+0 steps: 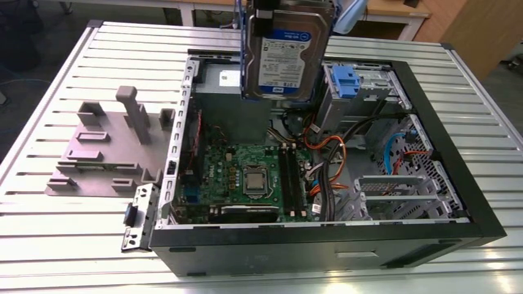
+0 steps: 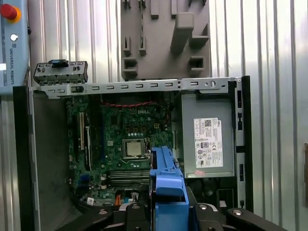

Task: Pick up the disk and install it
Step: 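Pick up the disk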

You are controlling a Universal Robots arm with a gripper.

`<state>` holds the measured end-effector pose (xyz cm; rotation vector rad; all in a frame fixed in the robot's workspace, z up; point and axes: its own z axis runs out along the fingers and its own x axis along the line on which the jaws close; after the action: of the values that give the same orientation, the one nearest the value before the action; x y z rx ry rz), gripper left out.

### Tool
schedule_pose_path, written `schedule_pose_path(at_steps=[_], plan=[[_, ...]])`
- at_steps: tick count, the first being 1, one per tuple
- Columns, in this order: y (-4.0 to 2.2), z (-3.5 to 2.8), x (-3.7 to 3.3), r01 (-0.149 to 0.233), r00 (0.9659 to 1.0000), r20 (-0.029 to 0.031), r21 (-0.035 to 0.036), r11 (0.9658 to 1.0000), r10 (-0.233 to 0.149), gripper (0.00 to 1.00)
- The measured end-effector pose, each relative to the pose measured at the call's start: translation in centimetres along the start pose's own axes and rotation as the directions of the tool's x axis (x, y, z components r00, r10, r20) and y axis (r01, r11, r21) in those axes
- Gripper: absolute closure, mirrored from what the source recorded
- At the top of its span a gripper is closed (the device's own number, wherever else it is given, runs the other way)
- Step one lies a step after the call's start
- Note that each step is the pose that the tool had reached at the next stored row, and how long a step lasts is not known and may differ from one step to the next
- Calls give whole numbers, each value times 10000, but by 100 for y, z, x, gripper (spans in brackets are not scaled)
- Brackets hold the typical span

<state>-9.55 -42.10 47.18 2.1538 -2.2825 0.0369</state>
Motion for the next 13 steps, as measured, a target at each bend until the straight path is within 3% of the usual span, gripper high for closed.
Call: schedule_pose_path(at_steps=[7, 11, 13], plan=[[-59, 3, 66, -25, 10000, 7, -11, 10000, 25, 64], [-75, 4, 95, -28, 9998, 200, -34, 10000, 29, 64], [-82, 4, 103, -28, 9997, 243, -37, 10000, 29, 64]])
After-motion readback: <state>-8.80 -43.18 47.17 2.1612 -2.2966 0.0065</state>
